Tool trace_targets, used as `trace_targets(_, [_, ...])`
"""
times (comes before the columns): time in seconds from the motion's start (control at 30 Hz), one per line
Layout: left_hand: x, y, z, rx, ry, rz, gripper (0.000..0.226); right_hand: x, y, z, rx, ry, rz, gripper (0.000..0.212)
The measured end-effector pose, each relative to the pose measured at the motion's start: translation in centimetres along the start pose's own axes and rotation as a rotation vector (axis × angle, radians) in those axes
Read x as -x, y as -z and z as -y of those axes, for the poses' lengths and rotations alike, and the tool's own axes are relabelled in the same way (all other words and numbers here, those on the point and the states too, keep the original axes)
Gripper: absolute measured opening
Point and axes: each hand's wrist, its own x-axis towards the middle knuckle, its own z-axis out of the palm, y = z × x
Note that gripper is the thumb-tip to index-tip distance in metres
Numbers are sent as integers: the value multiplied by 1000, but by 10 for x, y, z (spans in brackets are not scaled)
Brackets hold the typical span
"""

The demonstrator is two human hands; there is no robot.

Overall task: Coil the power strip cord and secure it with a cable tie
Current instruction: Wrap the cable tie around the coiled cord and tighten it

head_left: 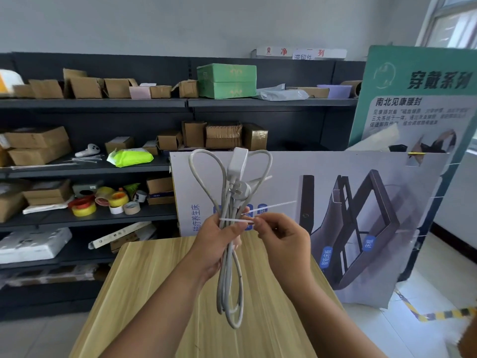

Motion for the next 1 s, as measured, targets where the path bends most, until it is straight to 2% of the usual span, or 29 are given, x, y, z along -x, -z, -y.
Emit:
trace_targets(0.13, [1,0,-7,179,-26,51,35,2,-1,5,-59,-71,69,27])
trace_targets(0.3, [4,3,-7,212,-50,126,37,-5,0,-1,-73,-124,81,25])
trace_targets(0.43, [3,4,-6,107,-74,85,25,-4,-3,-3,-99,-96,69,22])
trace_targets(0.67, [1,9,-9,-19,-117,74,38,-7,-6,-8,-160,-78,48,20])
trace_targets(0.77, [0,10,-5,-23,-114,28,39,-10,-8,-14,-270,-124,54,16])
trace_targets(1.0, [2,12,-7,-36,-118,19,26,-8,-13,-24,-368,-168,79,14])
